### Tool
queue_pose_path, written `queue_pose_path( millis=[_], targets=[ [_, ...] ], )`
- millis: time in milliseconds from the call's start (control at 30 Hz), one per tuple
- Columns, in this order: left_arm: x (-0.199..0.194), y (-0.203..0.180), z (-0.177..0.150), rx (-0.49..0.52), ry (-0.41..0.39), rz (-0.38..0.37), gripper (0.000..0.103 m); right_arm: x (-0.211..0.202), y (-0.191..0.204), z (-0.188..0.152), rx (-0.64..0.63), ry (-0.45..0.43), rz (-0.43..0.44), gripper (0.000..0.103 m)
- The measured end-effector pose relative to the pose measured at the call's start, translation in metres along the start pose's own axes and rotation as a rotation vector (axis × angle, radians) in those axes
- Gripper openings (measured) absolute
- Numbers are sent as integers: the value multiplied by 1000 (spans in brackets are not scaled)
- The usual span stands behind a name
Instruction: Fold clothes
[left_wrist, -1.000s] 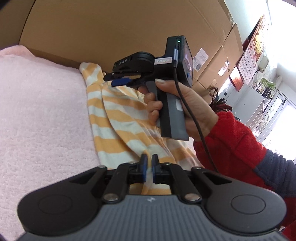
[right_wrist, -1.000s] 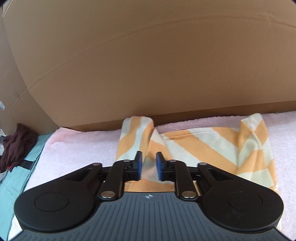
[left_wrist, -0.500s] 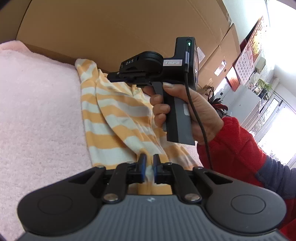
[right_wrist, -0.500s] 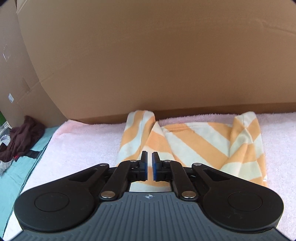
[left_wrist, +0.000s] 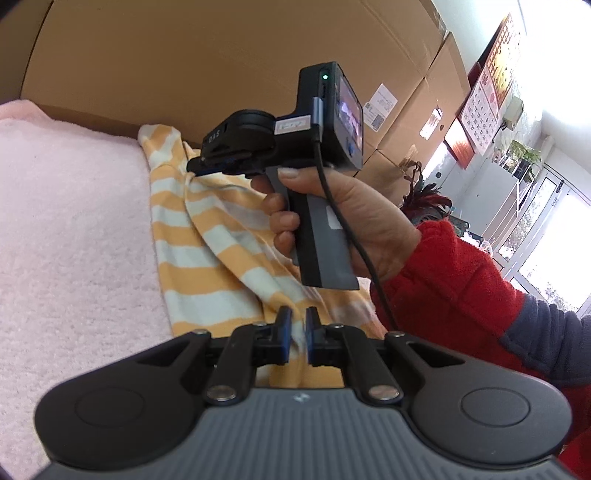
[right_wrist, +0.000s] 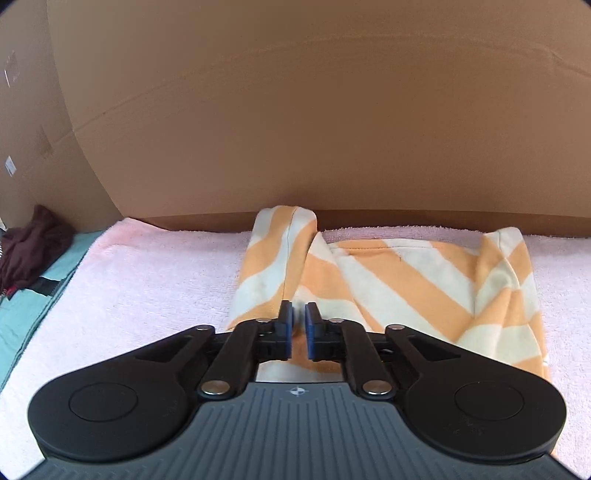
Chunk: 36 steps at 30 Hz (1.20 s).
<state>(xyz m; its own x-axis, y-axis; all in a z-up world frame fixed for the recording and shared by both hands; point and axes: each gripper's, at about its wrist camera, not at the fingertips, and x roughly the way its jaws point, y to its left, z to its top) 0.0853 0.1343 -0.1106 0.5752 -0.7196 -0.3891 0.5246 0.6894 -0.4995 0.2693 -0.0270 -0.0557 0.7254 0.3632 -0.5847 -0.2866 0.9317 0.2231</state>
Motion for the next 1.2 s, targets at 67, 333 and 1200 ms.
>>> queue_pose_path(
  millis=[67,333,1200],
  targets=[
    [0,2,1,-17,-4,-27,4,-6,-4,2,25,-15,7,1],
    [-18,5,1,-40,-34,-18,4,-20,-15,9,130,-58,108,1],
    [-14,16,-10,-72,44,-18,8,51,-8,33,196,33,166,18]
  ],
)
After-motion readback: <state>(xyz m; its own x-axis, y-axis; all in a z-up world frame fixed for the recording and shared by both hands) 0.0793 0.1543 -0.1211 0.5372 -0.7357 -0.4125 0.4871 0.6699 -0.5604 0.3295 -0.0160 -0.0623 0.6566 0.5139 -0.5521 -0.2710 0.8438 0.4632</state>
